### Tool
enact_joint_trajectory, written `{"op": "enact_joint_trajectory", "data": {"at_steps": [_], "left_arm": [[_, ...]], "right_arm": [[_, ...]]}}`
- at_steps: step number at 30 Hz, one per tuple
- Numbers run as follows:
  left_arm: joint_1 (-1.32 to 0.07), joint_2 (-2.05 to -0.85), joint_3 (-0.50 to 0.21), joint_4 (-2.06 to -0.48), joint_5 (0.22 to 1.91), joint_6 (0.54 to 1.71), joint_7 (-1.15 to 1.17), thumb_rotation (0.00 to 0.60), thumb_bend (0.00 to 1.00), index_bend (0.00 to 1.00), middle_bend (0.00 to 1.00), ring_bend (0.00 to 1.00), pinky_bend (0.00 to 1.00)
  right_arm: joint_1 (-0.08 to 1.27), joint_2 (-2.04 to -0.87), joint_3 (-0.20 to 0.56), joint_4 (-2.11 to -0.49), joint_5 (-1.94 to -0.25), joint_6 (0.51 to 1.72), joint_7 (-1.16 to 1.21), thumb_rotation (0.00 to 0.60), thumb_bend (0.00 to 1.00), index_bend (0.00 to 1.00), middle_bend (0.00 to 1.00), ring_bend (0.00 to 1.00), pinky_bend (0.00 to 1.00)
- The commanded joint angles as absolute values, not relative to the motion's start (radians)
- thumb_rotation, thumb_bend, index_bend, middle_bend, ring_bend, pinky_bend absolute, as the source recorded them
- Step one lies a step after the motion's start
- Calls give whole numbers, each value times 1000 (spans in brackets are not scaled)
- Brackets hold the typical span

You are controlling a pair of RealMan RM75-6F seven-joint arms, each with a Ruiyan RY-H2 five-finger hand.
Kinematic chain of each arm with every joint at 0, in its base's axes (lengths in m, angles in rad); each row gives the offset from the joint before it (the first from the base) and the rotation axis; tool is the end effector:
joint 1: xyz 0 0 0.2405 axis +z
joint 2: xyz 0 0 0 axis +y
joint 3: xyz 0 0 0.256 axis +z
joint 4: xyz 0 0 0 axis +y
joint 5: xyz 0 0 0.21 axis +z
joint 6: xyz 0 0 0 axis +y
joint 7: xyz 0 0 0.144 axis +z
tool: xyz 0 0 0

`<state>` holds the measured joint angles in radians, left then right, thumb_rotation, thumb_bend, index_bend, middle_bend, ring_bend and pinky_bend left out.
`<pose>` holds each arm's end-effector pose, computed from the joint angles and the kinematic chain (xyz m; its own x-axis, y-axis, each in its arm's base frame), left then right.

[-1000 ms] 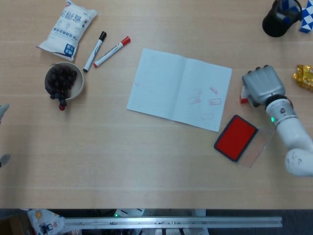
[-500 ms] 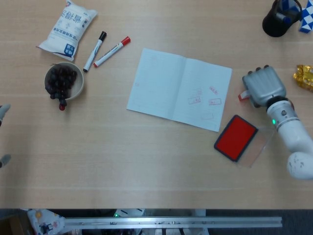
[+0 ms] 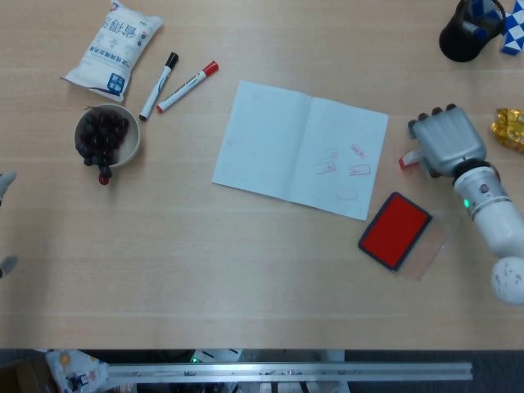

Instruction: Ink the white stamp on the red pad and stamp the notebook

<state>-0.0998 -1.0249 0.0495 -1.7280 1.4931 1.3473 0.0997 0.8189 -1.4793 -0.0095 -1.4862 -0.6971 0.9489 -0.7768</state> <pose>-0.3096 0.1596 0.1480 0.4625 0.2304 0.8561 0.8828 -0.0300 -0.4688 -0.2168 -0.3378 -0.0104 0.7486 -0.3847 0.5400 -0.6536 -0.2910 0.6987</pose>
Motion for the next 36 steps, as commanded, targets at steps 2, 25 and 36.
{"op": "enact_joint_trajectory", "data": {"at_steps": [2,25,36], "left_arm": [[-100,-1025,37,-1730,1490,1361,89,600,117,4,121,202,123],[-60,-1156,-37,-1661,1518,1556,102,600,117,4,121,202,123],[-25,-1147,-3,-1682,1564,1593,120,600,118,4,119,202,123]], "right_arm": [[800,-1395,12,-1576,-720,991,-739,600,309,313,361,288,298],[410,-1103,-62,-1789,-1172,1500,-456,600,367,491,450,347,303],[264,-1076,-96,-1799,-1278,1586,-409,600,367,500,453,348,303]]}}
